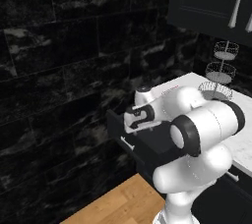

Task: Pick the ladle from the drawer and place it on the counter.

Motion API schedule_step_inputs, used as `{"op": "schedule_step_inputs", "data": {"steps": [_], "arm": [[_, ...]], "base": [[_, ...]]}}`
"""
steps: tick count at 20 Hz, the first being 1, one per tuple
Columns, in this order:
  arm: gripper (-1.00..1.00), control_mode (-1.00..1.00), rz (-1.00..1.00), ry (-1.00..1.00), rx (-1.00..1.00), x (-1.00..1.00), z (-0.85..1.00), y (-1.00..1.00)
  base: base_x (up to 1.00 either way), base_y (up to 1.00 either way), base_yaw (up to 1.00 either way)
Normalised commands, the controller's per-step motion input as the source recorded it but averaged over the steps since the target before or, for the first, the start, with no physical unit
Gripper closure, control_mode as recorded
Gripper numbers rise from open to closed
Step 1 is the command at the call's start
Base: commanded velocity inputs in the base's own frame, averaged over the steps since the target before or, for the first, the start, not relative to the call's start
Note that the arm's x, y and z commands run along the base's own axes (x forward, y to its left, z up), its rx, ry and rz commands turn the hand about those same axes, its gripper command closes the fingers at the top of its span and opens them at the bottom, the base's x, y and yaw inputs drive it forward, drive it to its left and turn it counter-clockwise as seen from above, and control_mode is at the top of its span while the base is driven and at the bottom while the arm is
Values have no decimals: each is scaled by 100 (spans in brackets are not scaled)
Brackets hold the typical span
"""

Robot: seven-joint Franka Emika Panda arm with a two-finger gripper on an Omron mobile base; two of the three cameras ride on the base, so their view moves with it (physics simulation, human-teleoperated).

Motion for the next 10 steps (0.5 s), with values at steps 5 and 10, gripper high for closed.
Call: {"op": "schedule_step_inputs", "data": {"steps": [5,10], "arm": [[-100,-100,-6,2,1,17,-30,3],[-100,-100,0,2,2,0,-61,1]], "base": [[0,0,0],[0,0,0]]}}
